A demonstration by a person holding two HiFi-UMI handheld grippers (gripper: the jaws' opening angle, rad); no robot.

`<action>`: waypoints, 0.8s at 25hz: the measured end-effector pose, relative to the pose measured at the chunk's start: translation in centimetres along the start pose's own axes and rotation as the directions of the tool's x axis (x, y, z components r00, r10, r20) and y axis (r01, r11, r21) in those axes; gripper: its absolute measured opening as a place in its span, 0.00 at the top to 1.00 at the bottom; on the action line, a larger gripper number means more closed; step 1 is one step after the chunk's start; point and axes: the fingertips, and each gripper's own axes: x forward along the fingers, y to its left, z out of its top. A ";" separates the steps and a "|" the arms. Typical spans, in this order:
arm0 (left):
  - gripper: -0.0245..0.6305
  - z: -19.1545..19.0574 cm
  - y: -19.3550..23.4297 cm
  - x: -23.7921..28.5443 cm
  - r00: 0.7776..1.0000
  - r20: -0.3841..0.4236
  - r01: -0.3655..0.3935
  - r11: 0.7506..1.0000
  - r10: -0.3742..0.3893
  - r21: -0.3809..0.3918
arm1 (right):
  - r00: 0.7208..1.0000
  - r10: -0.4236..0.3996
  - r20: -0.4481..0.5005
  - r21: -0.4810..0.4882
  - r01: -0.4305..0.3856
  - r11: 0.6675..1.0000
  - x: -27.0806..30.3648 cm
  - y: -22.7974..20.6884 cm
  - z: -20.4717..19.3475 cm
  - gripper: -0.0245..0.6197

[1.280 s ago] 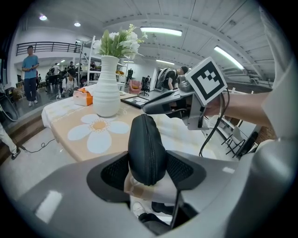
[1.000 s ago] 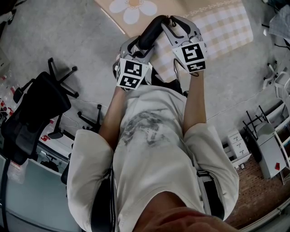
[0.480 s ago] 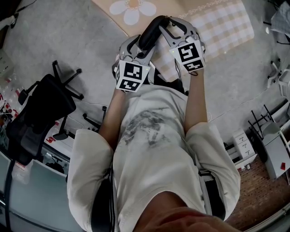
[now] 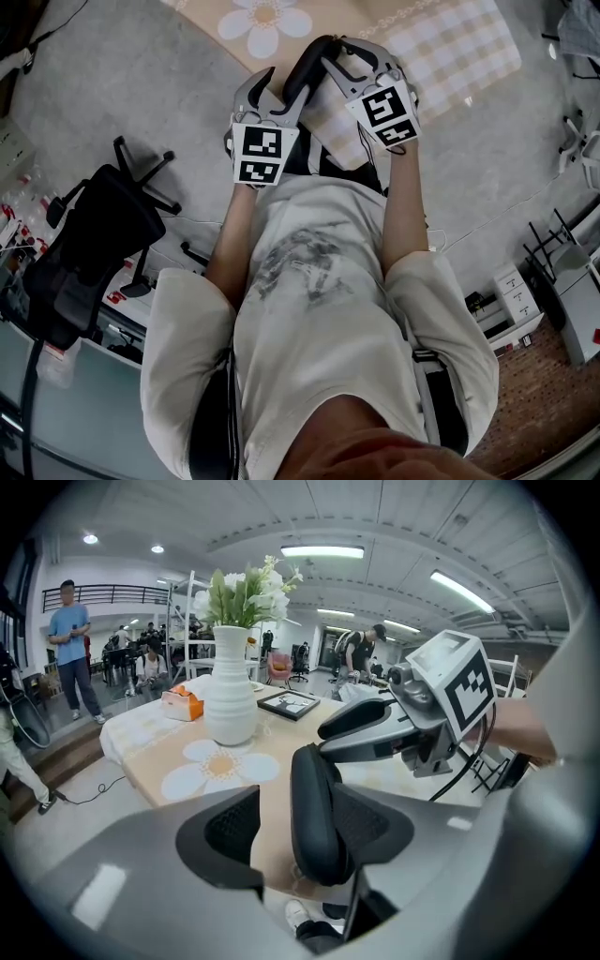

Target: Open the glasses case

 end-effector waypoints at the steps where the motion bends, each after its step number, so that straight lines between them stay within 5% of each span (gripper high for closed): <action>1: 0.58 0.0 0.2 0.0 1.000 -0.004 -0.008 1.000 0.008 0.003 | 1.000 0.003 0.003 0.003 -0.003 1.000 0.0 0.0 0.0 0.72; 15: 0.62 -1.8 0.6 1.4 0.995 -0.099 -0.010 0.998 0.017 0.067 | 0.999 -0.030 0.013 0.002 0.030 1.000 -0.1 0.8 1.9 0.70; 20: 0.62 -1.8 -0.1 1.7 0.995 -0.099 0.001 0.998 0.006 0.067 | 0.998 -0.048 -0.034 -0.070 0.045 0.997 0.6 1.7 1.6 0.69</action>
